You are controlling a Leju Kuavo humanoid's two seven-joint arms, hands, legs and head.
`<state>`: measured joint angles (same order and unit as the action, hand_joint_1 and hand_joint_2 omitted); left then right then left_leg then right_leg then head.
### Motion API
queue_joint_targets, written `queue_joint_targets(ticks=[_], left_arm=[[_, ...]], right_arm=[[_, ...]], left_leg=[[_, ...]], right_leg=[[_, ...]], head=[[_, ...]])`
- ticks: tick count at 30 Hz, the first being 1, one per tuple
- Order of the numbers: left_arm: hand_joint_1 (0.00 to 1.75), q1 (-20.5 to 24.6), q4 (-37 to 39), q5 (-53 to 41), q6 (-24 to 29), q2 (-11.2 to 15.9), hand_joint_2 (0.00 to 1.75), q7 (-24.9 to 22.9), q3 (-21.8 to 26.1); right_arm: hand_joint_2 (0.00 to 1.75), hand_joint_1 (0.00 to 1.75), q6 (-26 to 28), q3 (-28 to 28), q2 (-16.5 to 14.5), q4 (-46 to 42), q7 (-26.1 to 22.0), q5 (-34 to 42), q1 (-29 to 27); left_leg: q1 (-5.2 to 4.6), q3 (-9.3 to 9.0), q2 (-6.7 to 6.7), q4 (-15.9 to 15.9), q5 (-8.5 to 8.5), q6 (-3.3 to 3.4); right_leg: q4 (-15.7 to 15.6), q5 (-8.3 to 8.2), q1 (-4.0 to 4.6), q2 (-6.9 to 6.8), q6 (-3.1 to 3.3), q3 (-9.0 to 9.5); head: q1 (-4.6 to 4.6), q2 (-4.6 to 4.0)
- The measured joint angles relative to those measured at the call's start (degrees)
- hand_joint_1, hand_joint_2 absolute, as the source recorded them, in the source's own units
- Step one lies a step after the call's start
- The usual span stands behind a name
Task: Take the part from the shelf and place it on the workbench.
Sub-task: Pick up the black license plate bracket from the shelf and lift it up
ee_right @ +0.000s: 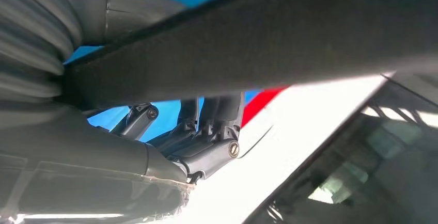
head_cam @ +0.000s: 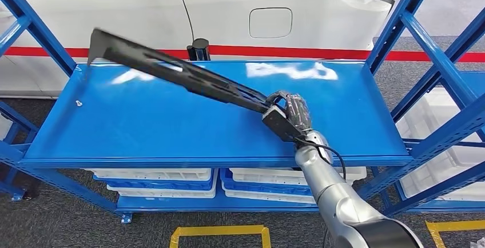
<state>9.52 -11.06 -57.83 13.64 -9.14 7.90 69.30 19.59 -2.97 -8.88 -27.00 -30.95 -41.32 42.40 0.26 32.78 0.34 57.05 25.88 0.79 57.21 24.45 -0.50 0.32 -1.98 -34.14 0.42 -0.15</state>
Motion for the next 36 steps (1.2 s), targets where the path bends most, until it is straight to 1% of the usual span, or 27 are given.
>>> queue_joint_targets(ticks=[2, 4, 10, 16, 23, 27, 32, 36], left_arm=[[0.00, -0.30, 0.00, 0.19, 0.00, 0.00, 1.75, 0.02, 0.21], [0.00, -0.48, 0.00, 0.24, 0.00, 0.01, 1.75, 0.02, 0.40], [0.00, -0.55, 0.00, 0.30, 0.00, 0.02, 1.75, 0.02, 0.50], [0.00, -0.73, 0.00, 0.88, -0.23, 0.02, 1.75, 1.02, 0.93], [0.00, -0.85, 0.00, 0.85, -0.72, 0.04, 1.75, 1.94, 1.36], [0.00, -0.88, 0.00, 0.42, -0.66, 0.05, 1.75, 1.88, 1.37], [0.00, -1.00, 0.00, 0.77, -0.95, 0.08, 1.75, 1.43, 1.42], [0.00, -1.23, 0.00, 0.89, -0.93, 0.09, 1.75, 0.92, 1.50]], right_arm=[[1.75, 1.75, -2.32, 1.18, -0.38, -3.18, -0.63, 3.51, -1.37], [1.75, 1.75, -3.59, 1.83, -0.56, -5.90, -0.67, 5.44, -2.38], [1.75, 1.75, -4.41, 2.33, -0.67, -9.82, -0.83, 6.58, -3.76], [1.75, 1.75, -5.99, 2.38, -0.63, -14.04, -1.20, 11.80, -5.33], [1.75, 1.75, -6.04, 2.38, -0.21, -20.23, -0.45, 14.43, -7.70], [1.75, 1.75, -4.96, 2.36, 0.17, -23.81, -0.14, 17.05, -9.59], [1.75, 1.75, -3.88, 2.36, 0.88, -32.20, 0.91, 21.38, -14.03], [1.75, 1.75, -3.56, 2.36, 1.33, -39.85, 2.17, 23.31, -17.62]], left_leg=[[0.00, 0.02, -0.02, 0.00, 0.00, 0.00], [-0.02, 0.04, -0.04, 0.00, 0.00, 0.00], [-0.04, 0.05, -0.04, 0.00, 0.00, 0.00], [-0.03, 0.06, -0.03, 0.00, 0.00, 0.00], [-0.04, 0.06, -0.04, 0.00, 0.01, 0.00], [-0.04, 0.07, 0.02, 0.00, 0.01, 0.00], [-0.04, 0.09, 0.01, 0.00, 0.06, -0.02], [-0.04, 0.08, -0.02, 0.00, 0.11, -0.03]], right_leg=[[0.00, 0.00, 0.00, 0.00, 0.00, -0.02], [0.00, 0.00, 0.00, 0.01, 0.00, -0.04], [0.00, 0.00, -0.04, 0.00, 0.00, -0.05], [0.00, 0.00, -0.04, 0.01, 0.00, -0.05], [0.00, 0.00, -0.04, 0.01, -0.01, -0.06], [-0.01, 0.00, -0.04, -0.01, -0.01, -0.07], [-0.01, 0.01, -0.04, -0.01, -0.01, -0.09], [-0.01, 0.02, -0.05, 0.02, -0.01, -0.12]], head=[[0.00, 0.00], [-0.01, 0.00], [0.00, 0.00], [0.00, 0.00], [0.00, 0.00], [0.00, 0.00], [-0.01, 0.00], [0.00, 0.00]])
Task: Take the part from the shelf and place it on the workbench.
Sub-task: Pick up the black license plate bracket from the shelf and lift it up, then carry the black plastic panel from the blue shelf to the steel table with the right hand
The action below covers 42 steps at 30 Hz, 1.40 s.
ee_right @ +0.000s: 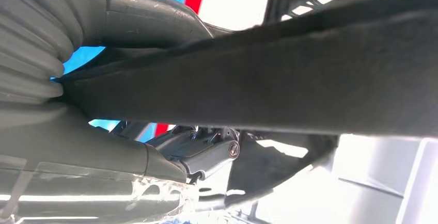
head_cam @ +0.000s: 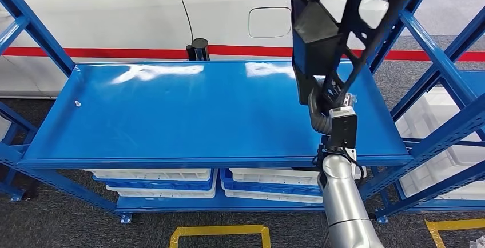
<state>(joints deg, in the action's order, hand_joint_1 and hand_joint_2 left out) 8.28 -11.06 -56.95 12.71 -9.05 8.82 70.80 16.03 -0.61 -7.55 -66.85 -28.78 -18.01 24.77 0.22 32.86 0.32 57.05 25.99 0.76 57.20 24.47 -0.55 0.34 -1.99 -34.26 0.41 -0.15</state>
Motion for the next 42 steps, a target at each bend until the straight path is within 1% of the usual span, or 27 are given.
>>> queue_joint_targets(ticks=[5, 8, 14, 19, 22, 24, 25, 26, 27, 28, 29, 30, 31, 32, 33, 34, 35, 36, 37, 38, 39, 40, 41, 42], left_arm=[[0.00, -0.29, 0.00, 0.04, 0.37, 0.01, 1.75, -0.35, 0.17], [0.00, -0.32, 0.00, 0.23, 0.33, 0.02, 1.75, -0.17, 0.33], [0.00, -0.33, 0.00, 0.89, -0.21, 0.04, 1.75, 0.96, 0.66], [0.00, -0.32, 0.00, 1.22, -0.39, 0.08, 1.75, 1.10, 0.79], [0.00, -0.32, -0.01, 1.40, -0.72, 0.19, 1.75, 1.15, 1.27], [0.00, -0.32, -0.01, 1.62, -0.83, 0.20, 1.75, 1.09, 1.48], [0.00, -0.32, -0.01, 1.73, -0.86, 0.16, 1.75, 1.05, 1.54], [0.00, -0.31, 0.00, 1.81, -0.89, 0.12, 1.75, 1.02, 1.60], [0.00, -0.31, 0.00, 1.88, -0.91, 0.09, 1.75, 0.99, 1.65], [0.00, -0.31, 0.00, 1.93, -0.93, 0.06, 1.75, 0.98, 1.68], [0.00, -0.31, 0.00, 2.01, -0.95, 0.02, 1.75, 0.98, 1.71], [0.00, -0.32, 0.00, 2.11, -0.97, -0.01, 1.75, 0.97, 1.73], [0.00, -0.32, 0.00, 2.20, -0.98, -0.05, 1.75, 0.97, 1.76], [0.00, -0.33, 0.00, 2.28, -1.00, -0.09, 1.75, 0.97, 1.79], [0.00, -0.34, 0.00, 2.33, -1.05, -0.12, 1.75, 0.97, 1.81], [0.00, -0.35, 0.00, 2.36, -1.10, -0.15, 1.75, 0.97, 1.84], [0.00, -0.34, -0.01, 2.37, -1.15, -0.14, 1.75, 0.97, 1.85], [0.00, -0.34, -0.02, 2.38, -1.19, -0.14, 1.75, 0.96, 1.86], [0.00, -0.33, -0.02, 2.39, -1.19, -0.13, 1.75, 0.95, 1.87], [0.00, -0.33, -0.03, 2.39, -1.19, -0.12, 1.75, 0.93, 1.89], [0.00, -0.33, -0.02, 2.39, -1.19, -0.14, 1.75, 0.91, 1.93], [0.00, -0.35, -0.02, 2.39, -1.18, -0.15, 1.75, 0.90, 2.02], [0.00, -0.37, -0.02, 2.39, -1.17, -0.14, 1.75, 0.89, 2.11], [0.00, -0.38, -0.02, 2.39, -1.17, -0.13, 1.75, 0.89, 2.21]], right_arm=[[1.75, 1.75, 0.39, 0.00, 0.61, -8.46, 0.87, 1.95, -4.74], [1.75, 1.75, 0.43, 0.01, 0.90, -11.95, 0.89, 2.60, -6.72], [1.75, 1.75, 0.58, 0.02, 1.34, -17.04, 0.19, 3.92, -9.97], [1.75, 1.75, 0.58, 0.02, 1.46, -18.30, -0.10, 4.28, -10.97], [1.75, 1.75, 0.94, 0.02, 1.51, -20.18, -0.43, 4.29, -12.47], [1.75, 1.75, 1.53, -0.01, 1.52, -20.97, -0.79, 4.02, -12.92], [1.75, 1.75, 1.84, -0.02, 1.52, -21.32, -0.97, 3.79, -13.07], [1.75, 1.75, 2.10, -0.03, 1.54, -21.64, -1.12, 3.58, -13.20], [1.75, 1.75, 2.36, -0.04, 1.56, -21.88, -1.23, 3.37, -13.30], [1.75, 1.75, 2.54, -0.07, 1.58, -22.02, -1.31, 3.21, -13.44], [1.75, 1.75, 2.67, -0.09, 1.62, -22.08, -1.36, 3.12, -13.61], [1.75, 1.75, 2.75, -0.11, 1.66, -22.09, -1.40, 3.05, -13.86], [1.75, 1.75, 2.78, -0.14, 1.71, -22.09, -1.42, 3.02, -14.13], [1.75, 1.75, 2.80, -0.16, 1.77, -22.09, -1.44, 3.01, -14.35], [1.75, 1.75, 2.85, -0.18, 1.81, -22.10, -1.46, 3.00, -14.48], [1.75, 1.75, 2.91, -0.21, 1.84, -22.14, -1.47, 2.97, -14.52], [1.75, 1.75, 3.00, -0.26, 1.86, -22.19, -1.51, 2.93, -14.49], [1.75, 1.75, 3.11, -0.35, 1.85, -22.25, -1.56, 2.89, -14.51], [1.75, 1.75, 3.20, -0.43, 1.85, -22.30, -1.60, 2.85, -14.51], [1.75, 1.75, 3.28, -0.52, 1.86, -22.31, -1.64, 2.84, -14.52], [1.75, 1.75, 3.35, -0.61, 1.86, -22.33, -1.67, 2.81, -14.57], [1.75, 1.75, 3.46, -0.69, 1.86, -22.33, -1.69, 2.79, -14.54], [1.75, 1.75, 3.59, -0.81, 1.84, -22.34, -1.71, 2.76, -14.53], [1.75, 1.75, 3.73, -0.93, 1.82, -22.35, -1.74, 2.73, -14.50]], left_leg=[[0.00, 0.01, 0.00, 0.00, 0.02, -0.01], [0.01, 0.01, -0.01, 0.00, 0.02, -0.01], [-0.05, 0.02, -0.01, 0.04, 0.09, 0.07], [-0.15, 0.02, -0.01, 0.08, 0.17, 0.17], [-0.37, 0.07, -0.01, 0.41, 0.45, 0.70], [-0.49, -0.03, -0.02, 0.38, 0.24, 1.22], [-0.36, -0.19, -0.11, 0.06, -0.12, 1.45], [-0.17, -0.33, -0.22, -0.33, -0.52, 1.72], [0.06, -0.40, -0.34, -0.72, -0.85, 1.92], [0.22, -0.38, -0.47, -0.93, -1.05, 2.04], [0.27, -0.24, -0.51, -0.98, -1.16, 2.13], [0.29, -0.08, -0.55, -0.97, -1.23, 2.09], [0.35, 0.07, -0.57, -0.95, -1.33, 1.99], [0.46, 0.21, -0.56, -0.91, -1.44, 1.83], [0.64, 0.33, -0.54, -0.85, -1.55, 1.62], [0.83, 0.45, -0.51, -0.72, -1.62, 1.31], [0.93, 0.64, -0.47, -0.54, -1.66, 0.91], [0.94, 0.79, -0.39, -0.35, -1.73, 0.47], [0.84, 0.96, -0.32, -0.10, -1.78, 0.02], [0.74, 1.15, -0.22, 0.05, -1.89, -0.37], [0.74, 1.26, -0.13, 0.17, -2.04, -0.68], [0.90, 1.54, -0.08, 0.43, -1.92, -0.98], [1.10, 1.91, -0.09, 0.94, -1.33, -1.19], [1.26, 2.68, -0.12, 2.58, 0.25, -1.34]], right_leg=[[0.00, 0.01, -0.01, 0.00, 0.00, 0.00], [0.00, 0.01, -0.01, 0.00, 0.00, -0.01], [-0.03, 0.00, -0.10, 0.00, -0.01, 0.01], [-0.04, 0.00, -0.22, 0.00, -0.03, 0.03], [-0.06, 0.06, -0.44, 0.01, -0.29, 0.17], [-0.18, -0.09, -0.48, 0.02, -0.75, 0.35], [-0.04, 0.06, -0.50, -0.01, -0.95, 0.25], [0.71, 0.70, -0.41, -0.02, -0.99, -0.10], [2.57, 1.98, -0.29, -0.04, -0.86, -0.90], [5.69, 3.81, -0.33, -0.07, -0.63, -2.18], [9.66, 5.77, -0.30, -0.06, -0.45, -3.68], [13.49, 7.35, -0.41, -0.07, -0.50, -5.07], [15.92, 8.19, -0.60, -0.08, -0.77, -5.80], [16.22, 8.14, -0.82, -0.11, -1.28, -5.50], [14.03, 7.23, -1.09, -0.16, -1.98, -3.98], [9.84, 5.86, -1.42, -0.27, -2.77, -1.43], [5.58, 4.76, -1.62, -0.26, -3.29, 1.28], [2.41, 3.79, -1.62, -0.12, -3.43, 3.16], [0.58, 3.47, -1.59, 0.05, -3.23, 4.21], [0.38, 3.51, -1.44, 0.29, -2.75, 4.27], [0.59, 3.42, -1.39, 0.42, -2.29, 3.86], [0.59, 3.40, -1.57, 0.39, -1.77, 3.61], [0.69, 3.15, -1.67, 0.37, -1.24, 3.29], [0.70, 2.80, -1.73, 0.32, -0.61, 2.88]], head=[[0.00, 0.00], [0.00, 0.00], [0.01, 0.00], [0.02, 0.00], [0.02, 0.00], [0.02, 0.00], [0.02, 0.00], [-0.01, 0.00], [-0.13, 0.00], [-0.23, 0.00], [-0.34, 0.00], [-0.42, 0.00], [-0.40, 0.00], [-0.42, 0.00], [-0.43, 0.00], [-0.44, 0.00], [-0.52, 0.00], [-0.50, 0.00], [-0.53, 0.00], [-0.48, 0.00], [-0.34, 0.00], [-0.25, 0.00], [-0.09, 0.00], [0.02, 0.00]])
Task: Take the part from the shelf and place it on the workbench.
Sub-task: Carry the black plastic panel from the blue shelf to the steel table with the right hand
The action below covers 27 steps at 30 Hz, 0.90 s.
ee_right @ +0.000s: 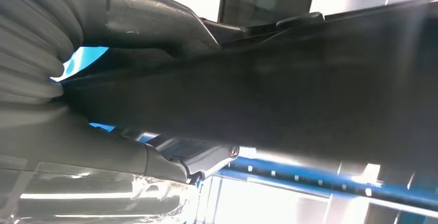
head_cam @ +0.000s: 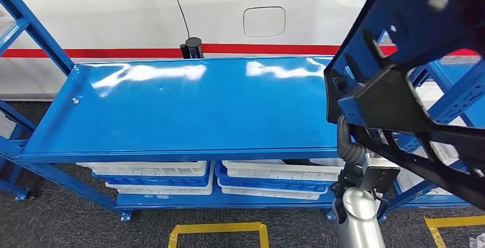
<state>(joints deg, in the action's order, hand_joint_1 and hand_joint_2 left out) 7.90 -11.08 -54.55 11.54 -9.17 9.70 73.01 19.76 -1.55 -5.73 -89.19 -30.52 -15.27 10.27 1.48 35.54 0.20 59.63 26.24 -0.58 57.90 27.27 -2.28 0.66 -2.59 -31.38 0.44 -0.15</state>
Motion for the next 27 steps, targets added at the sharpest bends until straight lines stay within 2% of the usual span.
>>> queue_joint_targets(ticks=[1, 3, 4, 5, 6, 8, 9, 10, 11, 13, 14, 15, 16, 18, 19, 20, 21, 22, 23, 24, 25, 26, 27], left_arm=[[0.00, -0.01, 0.00, 0.00, 0.00, 0.01, 1.75, 0.00, 0.08], [0.00, 0.00, 0.00, 0.01, 0.00, 0.00, 1.75, 0.00, 0.17], [0.00, 0.00, 0.00, 0.02, 0.00, -0.02, 1.75, 0.00, 0.24], [0.00, 0.00, 0.00, 0.04, 0.00, -0.03, 1.75, 0.00, 0.31], [0.00, 0.00, 0.00, 0.07, 0.00, -0.04, 1.75, 0.00, 0.37], [0.00, 0.05, 0.00, 0.08, 0.00, -0.03, 1.75, 0.00, 0.42], [0.00, 0.10, 0.00, 0.05, 0.00, -0.03, 1.75, -0.01, 0.42], [0.00, 0.13, 0.00, 0.03, 0.02, -0.03, 1.75, -0.02, 0.42], [0.00, 0.16, 0.00, -0.01, 0.04, -0.04, 1.75, -0.07, 0.42], [0.00, 0.16, 0.00, -0.07, 0.15, -0.05, 1.75, -0.23, 0.43], [0.00, 0.16, 0.00, -0.08, 0.20, -0.05, 1.75, -0.32, 0.43], [0.00, 0.18, 0.00, -0.09, 0.24, -0.04, 1.75, -0.38, 0.43], [0.00, 0.18, 0.00, -0.09, 0.25, -0.04, 1.75, -0.44, 0.43], [0.00, 0.17, 0.00, -0.09, 0.27, -0.04, 1.75, -0.52, 0.44], [0.00, 0.16, 0.00, -0.09, 0.28, -0.06, 1.75, -0.55, 0.44], [0.00, 0.15, 0.00, -0.08, 0.30, -0.08, 1.75, -0.57, 0.45], [0.00, 0.14, 0.00, -0.06, 0.31, -0.09, 1.75, -0.57, 0.46], [0.00, 0.14, 0.00, -0.03, 0.31, -0.11, 1.75, -0.57, 0.48], [0.00, 0.14, 0.00, 0.00, 0.30, -0.14, 1.75, -0.57, 0.49], [0.00, 0.15, 0.00, 0.03, 0.28, -0.17, 1.75, -0.55, 0.50], [0.00, 0.15, 0.00, 0.05, 0.25, -0.19, 1.75, -0.52, 0.52], [0.00, 0.16, 0.00, 0.07, 0.23, -0.20, 1.75, -0.48, 0.54], [0.00, 0.15, 0.00, 0.09, 0.22, -0.20, 1.75, -0.43, 0.57]], right_arm=[[1.75, 1.75, 0.13, -0.14, -0.02, -0.01, -0.02, -0.01, 0.01], [1.75, 1.75, 0.22, -0.39, -0.05, -0.03, -0.04, -0.01, -0.01], [1.75, 1.75, 0.25, -0.53, -0.07, -0.03, -0.04, -0.01, -0.03], [1.75, 1.75, 0.30, -0.66, -0.08, -0.03, -0.04, -0.01, -0.03], [1.75, 1.75, 0.39, -0.79, -0.08, -0.03, -0.04, -0.01, -0.04], [1.75, 1.75, 0.60, -1.03, -0.11, -0.03, -0.04, 0.00, -0.05], [1.75, 1.75, 0.71, -1.11, -0.14, -0.03, -0.04, 0.02, -0.04], [1.75, 1.75, 0.77, -1.17, -0.18, -0.04, -0.03, 0.04, -0.04], [1.75, 1.75, 0.85, -1.22, -0.24, -0.04, -0.03, 0.08, -0.07], [1.75, 1.75, 1.05, -1.28, -0.34, -0.05, -0.01, 0.21, -0.17], [1.75, 1.75, 1.16, -1.31, -0.36, -0.05, 0.01, 0.32, -0.27], [1.75, 1.75, 1.25, -1.31, -0.35, -0.05, 0.02, 0.45, -0.35], [1.75, 1.75, 1.31, -1.31, -0.33, -0.05, 0.05, 0.57, -0.43], [1.75, 1.75, 1.36, -1.32, -0.32, -0.05, 0.09, 0.76, -0.62], [1.75, 1.75, 1.37, -1.32, -0.32, -0.05, 0.11, 0.84, -0.75], [1.75, 1.75, 1.39, -1.32, -0.31, -0.05, 0.11, 0.94, -0.89], [1.75, 1.75, 1.42, -1.31, -0.31, -0.05, 0.09, 1.05, -1.00], [1.75, 1.75, 1.44, -1.31, -0.30, -0.05, 0.07, 1.17, -1.05], [1.75, 1.75, 1.48, -1.30, -0.30, -0.09, 0.04, 1.26, -1.06], [1.75, 1.75, 1.51, -1.30, -0.30, -0.14, 0.03, 1.31, -1.04], [1.75, 1.75, 1.57, -1.30, -0.29, -0.25, 0.01, 1.32, -1.08], [1.75, 1.75, 1.68, -1.29, -0.27, -0.43, -0.02, 1.33, -1.15], [1.75, 1.75, 1.82, -1.27, -0.23, -0.64, -0.04, 1.34, -1.26]], left_leg=[[0.11, 1.17, -0.03, 2.86, 2.36, -0.10], [0.09, 3.90, -0.03, 10.63, 7.32, -0.19], [0.08, 4.66, -0.02, 13.56, 8.60, -0.19], [0.08, 4.42, -0.03, 14.60, 8.71, -0.10], [0.08, 2.96, -0.03, 13.39, 7.82, 0.08], [0.04, -2.58, -0.01, 5.81, 5.28, 0.63], [-0.08, -5.16, 0.01, 2.01, 4.53, 0.85], [-0.28, -6.76, 0.04, -0.56, 4.23, 1.05], [-0.55, -7.41, 0.07, -1.79, 4.23, 1.22], [-0.97, -6.99, 0.00, -2.22, 3.50, 1.90], [-1.03, -6.66, -0.10, -2.45, 2.96, 2.36], [-1.02, -6.22, -0.24, -2.67, 2.31, 2.88], [-0.97, -5.62, -0.38, -2.86, 1.62, 3.28], [-1.17, -4.17, -0.57, -2.80, 0.49, 3.69], [-1.25, -3.42, -0.62, -2.76, -0.04, 3.71], [-1.31, -2.64, -0.67, -2.72, -0.58, 3.70], [-1.33, -1.92, -0.71, -2.67, -1.11, 3.63], [-1.32, -1.30, -0.73, -2.60, -1.56, 3.50], [-1.31, -0.75, -0.73, -2.47, -2.00, 3.31], [-1.39, -0.31, -0.71, -2.31, -2.37, 3.05], [-1.48, -0.04, -0.70, -2.22, -2.74, 2.74], [-1.57, 0.13, -0.69, -2.12, -3.09, 2.44], [-1.62, 0.25, -0.69, -2.11, -3.45, 2.11]], right_leg=[[-0.02, -0.41, 0.05, -0.07, 0.68, -0.49], [0.02, -1.15, 0.52, -0.22, 1.62, -1.57], [0.03, -1.51, 0.76, -0.28, 1.85, -2.09], [0.05, -1.87, 0.97, -0.30, 1.92, -2.58], [0.06, -2.23, 1.13, -0.30, 1.85, -3.01], [0.08, -2.88, 1.32, -0.28, 1.54, -3.57], [0.10, -3.19, 1.45, -0.28, 1.25, -3.75], [0.10, -3.49, 1.55, -0.31, 0.89, -3.85], [0.08, -3.80, 1.56, -0.37, 0.45, -3.92], [-0.03, -4.42, 1.49, -0.51, -0.44, -4.07], [0.32, -4.12, 1.38, -0.56, -0.65, -4.43], [1.42, -3.01, 1.38, -0.59, -0.58, -5.11], [3.62, -1.08, 1.41, -0.60, -0.31, -6.06], [10.62, 3.59, 1.40, -0.59, 0.24, -8.25], [13.91, 5.08, 1.39, -0.58, 0.19, -8.91], [15.77, 5.53, 1.38, -0.59, -0.16, -8.78], [15.55, 5.03, 1.36, -0.59, -0.67, -7.60], [13.09, 3.93, 1.34, -0.61, -1.20, -5.37], [8.99, 2.97, 1.30, -0.63, -1.57, -2.29], [4.50, 2.64, 1.39, -0.62, -1.55, 0.81], [1.10, 2.67, 1.52, -0.60, -1.31, 3.02], [-1.01, 2.98, 1.67, -0.56, -0.91, 4.17], [-1.66, 3.15, 1.88, -0.52, -0.49, 4.36]], head=[[0.10, 0.00], [0.21, 0.00], [0.24, 0.00], [0.24, 0.00], [0.23, 0.00], [0.25, 0.00], [0.20, 0.00], [0.14, 0.00], [0.13, 0.00], [0.07, 0.00], [0.12, 0.00], [-0.04, 0.00], [-0.18, 0.00], [-0.52, 0.00], [-0.56, 0.00], [-0.58, 0.00], [-0.62, 0.00], [-0.62, 0.00], [-0.64, 0.00], [-0.62, 0.00], [-0.57, 0.00], [-0.53, 0.00], [-0.47, 0.00]])
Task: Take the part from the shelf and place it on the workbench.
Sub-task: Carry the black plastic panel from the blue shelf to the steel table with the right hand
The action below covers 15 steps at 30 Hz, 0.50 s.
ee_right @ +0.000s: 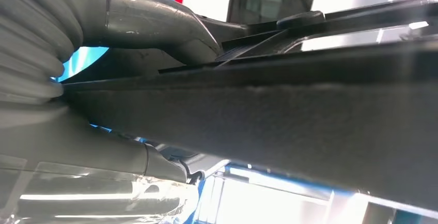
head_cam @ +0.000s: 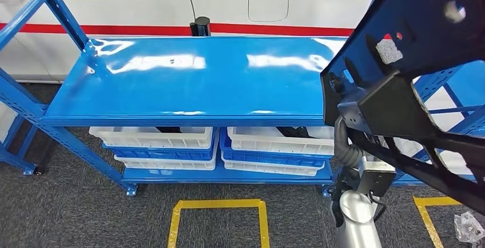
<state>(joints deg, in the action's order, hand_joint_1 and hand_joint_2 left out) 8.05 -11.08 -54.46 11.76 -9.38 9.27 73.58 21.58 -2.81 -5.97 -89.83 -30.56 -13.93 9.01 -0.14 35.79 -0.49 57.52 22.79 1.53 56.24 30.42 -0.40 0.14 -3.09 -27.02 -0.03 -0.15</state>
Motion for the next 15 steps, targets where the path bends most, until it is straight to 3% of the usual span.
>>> queue_joint_targets(ticks=[2, 3, 5, 7, 8, 9, 10, 12, 13, 15], left_arm=[[0.00, -0.03, 0.00, 0.08, -0.03, 0.02, 1.75, 0.10, 0.11], [0.00, -0.05, 0.00, 0.17, -0.09, 0.04, 1.75, 0.20, 0.19], [0.00, -0.10, 0.00, 0.39, -0.26, 0.07, 1.75, 0.47, 0.34], [0.00, -0.15, 0.00, 0.61, -0.45, 0.08, 1.75, 0.66, 0.44], [0.00, -0.17, 0.00, 0.73, -0.51, 0.08, 1.75, 0.69, 0.47], [0.00, -0.19, 0.00, 0.85, -0.61, 0.09, 1.75, 0.71, 0.51], [0.00, -0.18, 0.00, 0.94, -0.73, 0.09, 1.75, 0.72, 0.54], [0.00, -0.12, 0.00, 1.03, -0.91, 0.10, 1.75, 0.74, 0.58], [0.00, -0.08, 0.00, 1.03, -0.98, 0.11, 1.75, 0.78, 0.58], [0.00, -0.04, 0.00, 1.04, -1.06, 0.15, 1.75, 0.92, 0.62]], right_arm=[[1.75, 1.75, 0.40, 0.08, 0.08, -0.52, -0.13, 0.25, -0.28], [1.75, 1.75, 0.61, 0.14, 0.11, -0.84, -0.25, 0.50, -0.45], [1.75, 1.75, 1.08, 0.29, 0.17, -1.56, -0.54, 1.14, -0.92], [1.75, 1.75, 1.46, 0.55, 0.29, -2.34, -0.86, 1.76, -1.76], [1.75, 1.75, 1.61, 0.69, 0.35, -2.66, -0.99, 1.98, -2.18], [1.75, 1.75, 1.73, 0.87, 0.41, -2.97, -1.09, 2.19, -2.55], [1.75, 1.75, 1.82, 1.05, 0.46, -3.23, -1.15, 2.30, -2.80], [1.75, 1.75, 1.97, 1.43, 0.54, -3.83, -1.20, 2.44, -3.07], [1.75, 1.75, 2.08, 1.60, 0.58, -4.15, -1.22, 2.50, -3.14], [1.75, 1.75, 2.34, 1.90, 0.69, -4.81, -1.33, 2.78, -3.36]], left_leg=[[0.16, 0.31, 0.08, 0.27, -0.05, -0.61], [0.30, 0.78, 0.17, 1.22, 1.19, -0.91], [0.57, 2.54, 0.37, 6.30, 6.28, -1.41], [0.76, 4.37, 0.43, 13.76, 10.79, -1.84], [0.86, 4.61, 0.43, 16.19, 11.44, -2.00], [0.97, 3.81, 0.42, 16.63, 10.81, -2.07], [1.09, 1.93, 0.42, 14.83, 9.39, -2.06], [1.23, -3.84, 0.50, 7.25, 7.14, -1.82], [1.18, -6.25, 0.61, 3.61, 6.96, -1.65], [0.74, -8.19, 0.80, -0.09, 7.47, -1.20]], right_leg=[[0.01, -0.60, -0.24, -0.03, 0.98, -0.78], [-0.02, -1.06, -0.41, -0.09, 1.68, -1.07], [-0.08, -2.20, -0.64, -0.23, 2.85, -1.91], [0.03, -3.31, -0.48, -0.30, 3.17, -3.25], [0.10, -3.79, -0.40, -0.31, 3.12, -3.92], [0.21, -4.26, -0.37, -0.31, 2.99, -4.60], [0.33, -4.65, -0.35, -0.29, 2.81, -5.20], [0.70, -5.34, -0.28, -0.23, 2.33, -6.22], [0.89, -5.64, -0.19, -0.22, 1.98, -6.58], [1.08, -6.39, -0.09, -0.30, 1.07, -7.13]], head=[[0.09, 0.00], [0.18, 0.00], [0.36, 0.00], [0.48, 0.00], [0.47, 0.00], [0.49, 0.00], [0.49, 0.00], [0.51, 0.00], [0.46, 0.00], [0.40, 0.00]])
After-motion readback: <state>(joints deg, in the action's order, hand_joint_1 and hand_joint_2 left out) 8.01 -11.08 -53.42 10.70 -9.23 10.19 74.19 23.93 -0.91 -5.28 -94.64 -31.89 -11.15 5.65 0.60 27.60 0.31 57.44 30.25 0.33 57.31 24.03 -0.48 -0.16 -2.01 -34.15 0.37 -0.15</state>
